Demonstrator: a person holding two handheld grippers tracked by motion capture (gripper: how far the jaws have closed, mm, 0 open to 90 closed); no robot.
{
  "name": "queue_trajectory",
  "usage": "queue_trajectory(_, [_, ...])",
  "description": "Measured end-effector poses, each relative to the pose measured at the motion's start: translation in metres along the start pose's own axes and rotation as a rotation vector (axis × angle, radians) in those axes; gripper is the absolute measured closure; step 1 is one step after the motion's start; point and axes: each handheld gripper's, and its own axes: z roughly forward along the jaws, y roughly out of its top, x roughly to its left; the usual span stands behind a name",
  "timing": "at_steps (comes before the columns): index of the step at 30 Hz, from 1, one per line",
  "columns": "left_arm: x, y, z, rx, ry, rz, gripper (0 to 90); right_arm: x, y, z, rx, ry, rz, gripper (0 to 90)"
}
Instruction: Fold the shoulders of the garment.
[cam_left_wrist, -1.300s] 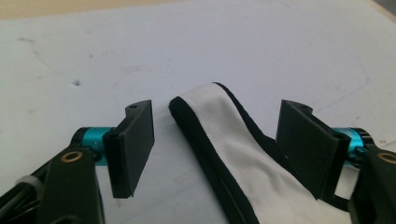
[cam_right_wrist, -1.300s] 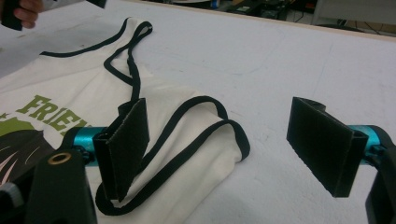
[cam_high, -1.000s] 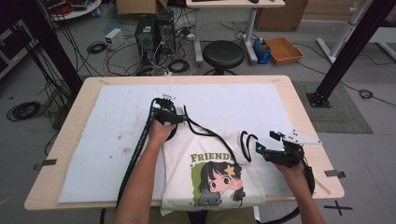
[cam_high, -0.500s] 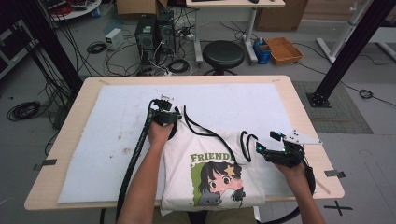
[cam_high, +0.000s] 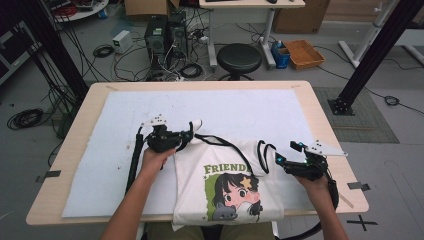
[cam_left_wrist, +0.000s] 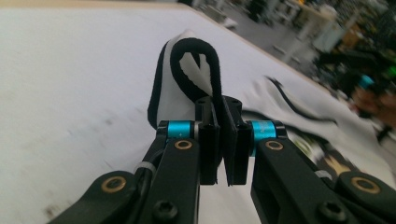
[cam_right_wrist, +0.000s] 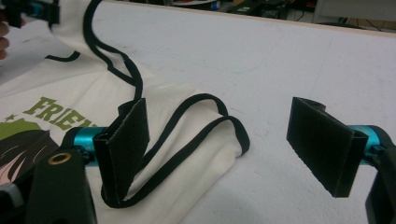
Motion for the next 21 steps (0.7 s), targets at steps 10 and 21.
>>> queue_trajectory(10, [-0.027, -0.025, -0.028, 0.038, 0.072, -0.068, 43.6, 0.004, 0.0, 0.001, 0.009, 0.005, 0.006, 20.9])
queue_trajectory(21, [-0.037, -0.028, -0.022, 0.192, 0.166, -0.004, 37.2, 0.005, -0.002, 0.003, 0.027, 0.03, -0.001, 20.9])
